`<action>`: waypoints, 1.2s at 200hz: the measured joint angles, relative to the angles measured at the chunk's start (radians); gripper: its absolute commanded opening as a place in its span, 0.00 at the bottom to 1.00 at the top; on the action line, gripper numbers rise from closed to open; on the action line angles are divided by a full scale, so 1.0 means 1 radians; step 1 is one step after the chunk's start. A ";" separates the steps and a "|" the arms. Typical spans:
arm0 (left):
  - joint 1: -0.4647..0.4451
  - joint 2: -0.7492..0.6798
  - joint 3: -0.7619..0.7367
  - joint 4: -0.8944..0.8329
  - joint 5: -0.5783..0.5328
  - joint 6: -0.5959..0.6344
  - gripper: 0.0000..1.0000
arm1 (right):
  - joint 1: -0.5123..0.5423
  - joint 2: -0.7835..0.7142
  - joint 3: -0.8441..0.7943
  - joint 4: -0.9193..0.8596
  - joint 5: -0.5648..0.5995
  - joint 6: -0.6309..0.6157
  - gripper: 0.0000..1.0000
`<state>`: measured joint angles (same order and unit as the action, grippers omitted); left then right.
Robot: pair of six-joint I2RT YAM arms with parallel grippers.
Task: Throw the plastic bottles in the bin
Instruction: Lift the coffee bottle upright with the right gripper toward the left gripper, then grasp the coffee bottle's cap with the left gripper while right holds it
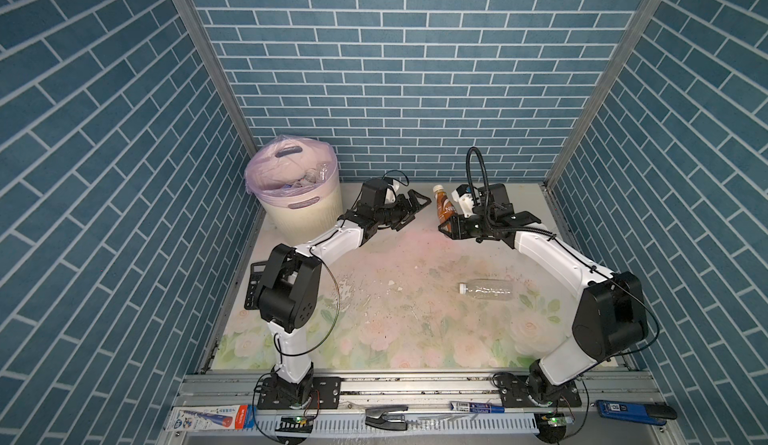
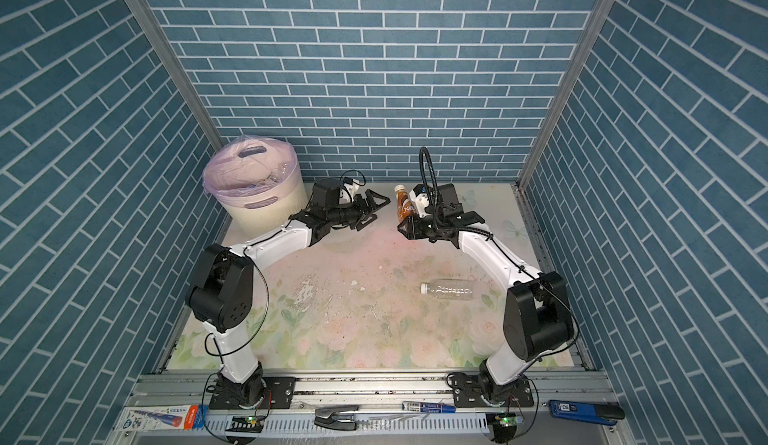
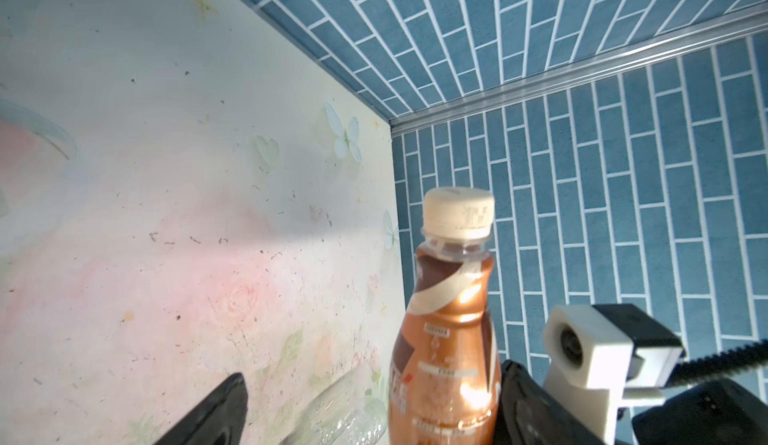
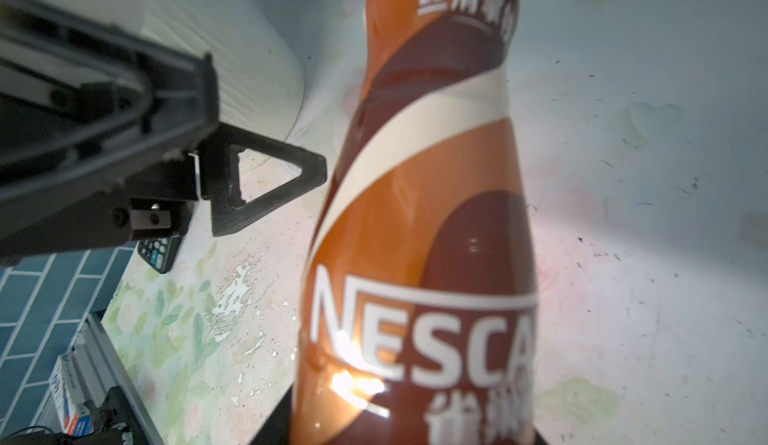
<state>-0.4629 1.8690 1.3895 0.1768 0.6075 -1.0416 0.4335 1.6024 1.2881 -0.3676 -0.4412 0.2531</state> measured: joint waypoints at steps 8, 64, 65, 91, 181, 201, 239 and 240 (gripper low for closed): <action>0.000 0.000 0.016 0.002 -0.004 -0.002 0.92 | 0.003 -0.002 0.000 0.005 -0.009 0.000 0.43; -0.030 0.027 0.136 -0.030 -0.058 0.029 0.76 | 0.015 -0.014 0.000 0.035 -0.057 0.000 0.43; -0.031 0.028 0.137 -0.031 -0.058 0.029 0.76 | 0.015 -0.014 0.000 0.036 -0.058 0.000 0.43; -0.044 0.051 0.167 -0.055 -0.080 0.043 0.70 | 0.017 -0.024 -0.010 0.048 -0.074 0.000 0.43; -0.068 0.108 0.274 -0.122 -0.136 0.071 0.39 | 0.020 -0.045 -0.044 0.084 -0.138 0.005 0.43; -0.072 0.119 0.299 -0.135 -0.142 0.072 0.34 | 0.019 -0.045 -0.044 0.099 -0.138 0.013 0.45; -0.072 0.123 0.307 -0.155 -0.144 0.077 0.28 | 0.017 -0.053 -0.058 0.104 -0.138 0.023 0.60; -0.072 0.123 0.307 -0.155 -0.143 0.077 0.28 | 0.017 -0.053 -0.058 0.104 -0.138 0.022 0.61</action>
<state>-0.5354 1.9923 1.6962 0.0216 0.4641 -0.9646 0.4507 1.5494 1.2297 -0.2634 -0.5793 0.2749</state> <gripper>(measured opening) 0.390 0.563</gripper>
